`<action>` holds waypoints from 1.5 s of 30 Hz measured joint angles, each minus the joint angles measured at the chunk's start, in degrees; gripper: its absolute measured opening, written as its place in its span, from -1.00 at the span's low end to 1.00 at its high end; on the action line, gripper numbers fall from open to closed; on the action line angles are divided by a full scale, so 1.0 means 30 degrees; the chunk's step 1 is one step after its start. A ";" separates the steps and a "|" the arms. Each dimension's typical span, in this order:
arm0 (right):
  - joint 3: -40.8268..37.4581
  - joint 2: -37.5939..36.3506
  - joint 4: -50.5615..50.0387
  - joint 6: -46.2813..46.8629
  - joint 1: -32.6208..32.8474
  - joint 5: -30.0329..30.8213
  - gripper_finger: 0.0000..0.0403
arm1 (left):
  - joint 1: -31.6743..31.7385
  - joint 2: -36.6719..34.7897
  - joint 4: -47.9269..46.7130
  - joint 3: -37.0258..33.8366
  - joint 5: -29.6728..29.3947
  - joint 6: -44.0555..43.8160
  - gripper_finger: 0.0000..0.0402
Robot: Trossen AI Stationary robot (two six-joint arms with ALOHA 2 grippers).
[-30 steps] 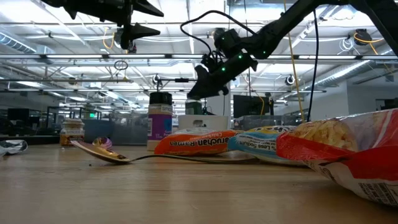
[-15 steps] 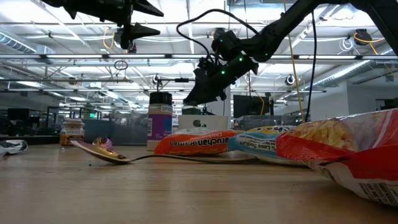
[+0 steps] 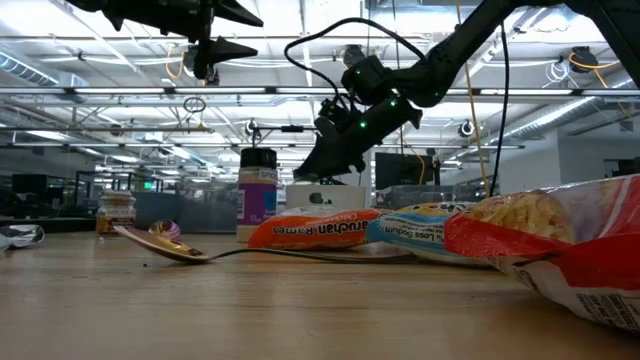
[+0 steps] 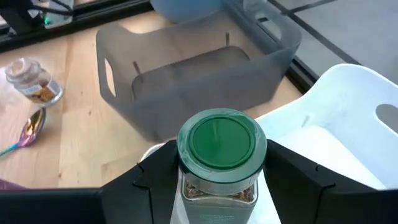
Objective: Pick & Place Food Item
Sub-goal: Put the green seasoning bottle into the white bin
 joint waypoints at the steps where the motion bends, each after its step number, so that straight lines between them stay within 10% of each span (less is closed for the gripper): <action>1: -0.0060 0.0000 0.0148 0.0071 0.0007 -0.0003 -0.04 | 0.0000 0.0000 0.0000 -0.0004 0.0000 -0.0032 0.22; 45: -0.0275 0.0007 0.0773 0.1182 -0.0080 -0.2568 0.20 | 0.0000 0.0000 -0.0561 0.0002 -0.0007 -0.0041 0.22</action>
